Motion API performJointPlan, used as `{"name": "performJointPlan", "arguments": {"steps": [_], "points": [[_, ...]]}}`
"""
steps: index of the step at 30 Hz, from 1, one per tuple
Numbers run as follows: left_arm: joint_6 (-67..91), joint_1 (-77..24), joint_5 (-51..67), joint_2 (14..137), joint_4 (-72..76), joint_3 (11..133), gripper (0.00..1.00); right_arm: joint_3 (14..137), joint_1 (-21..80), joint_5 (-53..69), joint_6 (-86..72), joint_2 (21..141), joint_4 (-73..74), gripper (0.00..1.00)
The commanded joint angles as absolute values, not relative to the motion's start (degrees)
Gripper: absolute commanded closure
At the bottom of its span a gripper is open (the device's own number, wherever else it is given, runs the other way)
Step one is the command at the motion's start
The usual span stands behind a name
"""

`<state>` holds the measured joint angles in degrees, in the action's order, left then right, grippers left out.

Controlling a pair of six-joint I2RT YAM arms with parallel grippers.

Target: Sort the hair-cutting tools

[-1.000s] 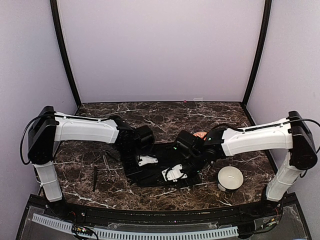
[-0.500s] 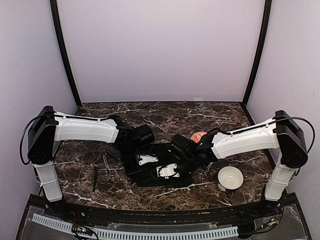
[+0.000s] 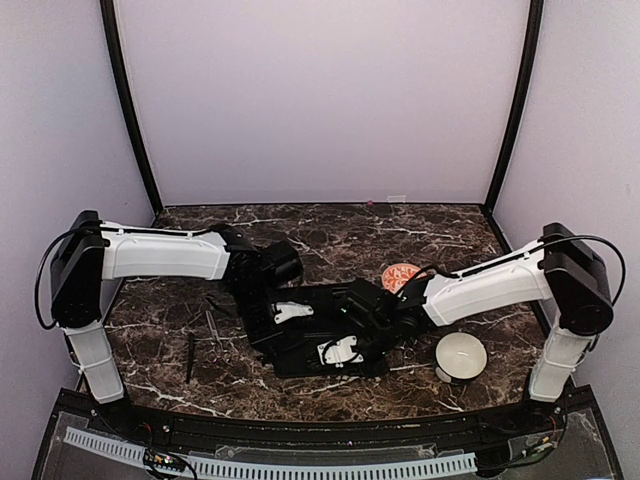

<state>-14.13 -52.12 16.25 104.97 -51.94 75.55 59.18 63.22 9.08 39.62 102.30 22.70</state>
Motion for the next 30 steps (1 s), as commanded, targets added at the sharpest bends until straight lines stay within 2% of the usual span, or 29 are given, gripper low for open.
{"name": "performJointPlan", "arguments": {"steps": [1, 10, 15, 30], "points": [[-13.94, -51.86, 20.18, 102.06, -54.01, 75.78, 1.0, 54.96, 63.44, 10.96, 47.34, 100.25, 25.32, 1.0], [-13.49, -52.39, 20.73, 103.87, -55.85, 76.17, 1.0, 54.4, 63.55, 14.47, 59.04, 97.82, 34.82, 1.0], [-13.45, -54.67, 22.7, 107.32, -57.33, 78.74, 1.0, 53.53, 63.54, 13.2, 59.61, 97.7, 34.43, 1.0], [-14.61, -56.69, 18.9, 111.72, -58.29, 81.09, 1.0, 54.29, 63.61, 12.04, 57.22, 97.89, 33.31, 1.0]]}}
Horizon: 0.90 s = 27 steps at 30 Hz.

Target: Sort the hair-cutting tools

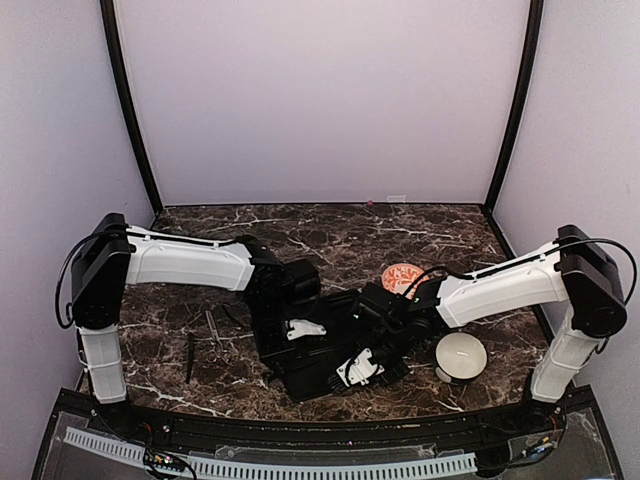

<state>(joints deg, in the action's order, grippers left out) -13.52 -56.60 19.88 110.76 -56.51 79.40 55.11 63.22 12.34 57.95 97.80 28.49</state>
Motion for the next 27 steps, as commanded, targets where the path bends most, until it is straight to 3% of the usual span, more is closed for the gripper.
{"name": "performJointPlan", "arguments": {"steps": [1, 27], "points": [[-14.78, -56.69, 18.63, 112.09, -58.27, 81.01, 1.0, 54.43, 63.56, 11.96, 57.14, 98.0, 33.31, 1.0], [-17.08, -56.95, 18.96, 121.36, -59.07, 89.21, 1.0, 54.1, 63.65, 12.28, 56.69, 98.0, 32.31, 1.0]]}}
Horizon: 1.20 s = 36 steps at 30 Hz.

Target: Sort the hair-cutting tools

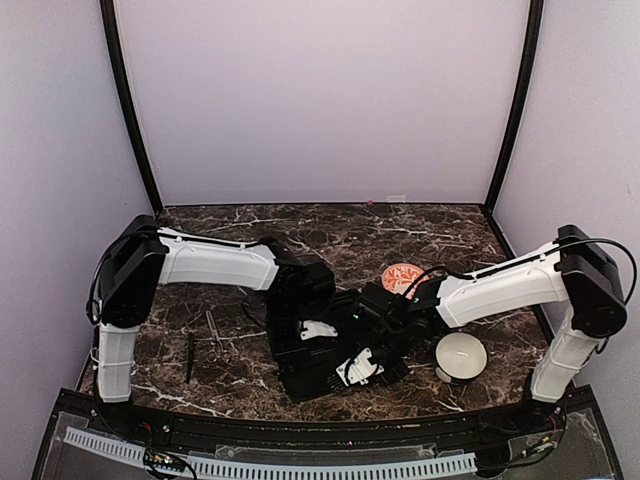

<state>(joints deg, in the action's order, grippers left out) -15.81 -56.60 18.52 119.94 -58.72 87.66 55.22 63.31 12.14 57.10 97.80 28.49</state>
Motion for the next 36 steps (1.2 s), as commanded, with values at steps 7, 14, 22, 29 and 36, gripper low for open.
{"name": "performJointPlan", "arguments": {"steps": [7, 14, 22, 29, 36], "points": [[-17.49, -57.0, 19.28, 122.55, -59.21, 91.32, 1.0, 54.0, 63.67, 12.46, 56.52, 98.03, 32.06, 1.0], [-18.51, -57.13, 20.39, 124.54, -59.5, 96.06, 1.0, 54.27, 63.71, 12.57, 56.16, 98.09, 31.95, 1.0], [-18.48, -57.22, 20.49, 126.41, -58.7, 98.13, 1.0, 54.43, 63.64, 12.47, 55.93, 98.33, 32.06, 1.0], [-17.85, -57.7, 20.91, 127.1, -55.88, 100.55, 1.0, 54.92, 63.67, 12.48, 55.75, 98.61, 31.99, 1.0], [-16.0, -58.0, 21.61, 128.55, -53.95, 103.19, 0.98, 55.48, 63.77, 12.48, 55.38, 99.01, 31.91, 1.0]]}}
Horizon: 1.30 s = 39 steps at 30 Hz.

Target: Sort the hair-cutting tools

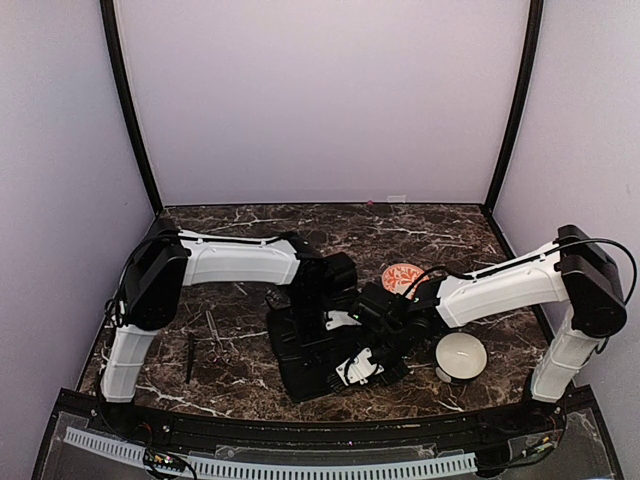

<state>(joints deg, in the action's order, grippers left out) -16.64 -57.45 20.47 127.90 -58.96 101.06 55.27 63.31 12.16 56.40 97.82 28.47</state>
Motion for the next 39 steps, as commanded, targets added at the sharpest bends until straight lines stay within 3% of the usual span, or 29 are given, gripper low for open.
{"name": "performJointPlan", "arguments": {"steps": [1, 4, 6, 14, 17, 27, 39], "points": [[-15.81, -58.08, 20.75, 128.51, -53.81, 103.34, 0.96, 55.48, 63.79, 12.48, 55.31, 99.09, 31.9, 1.0], [-15.28, -58.27, 18.5, 128.25, -55.55, 103.91, 0.76, 55.48, 63.76, 12.47, 55.13, 98.98, 31.9, 1.0], [-14.83, -58.27, 17.07, 127.01, -56.84, 103.81, 0.68, 55.48, 63.81, 12.63, 54.96, 98.98, 31.9, 1.0], [-11.4, -58.27, 13.4, 114.59, -55.6, 95.29, 0.62, 55.39, 63.8, 12.83, 54.23, 98.89, 31.65, 1.0], [-9.91, -58.15, 11.58, 109.79, -54.64, 90.15, 0.64, 55.2, 63.8, 12.9, 54.06, 98.92, 31.35, 1.0], [-4.41, -57.15, 14.92, 105.55, -49.16, 78.16, 1.0, 55.15, 63.79, 15.18, 51.3, 100.04, 28.47, 1.0], [-3.66, -57.04, 19.45, 109.39, -42.63, 75.21, 1.0, 54.49, 63.78, 15.34, 49.59, 100.52, 27.42, 1.0]]}}
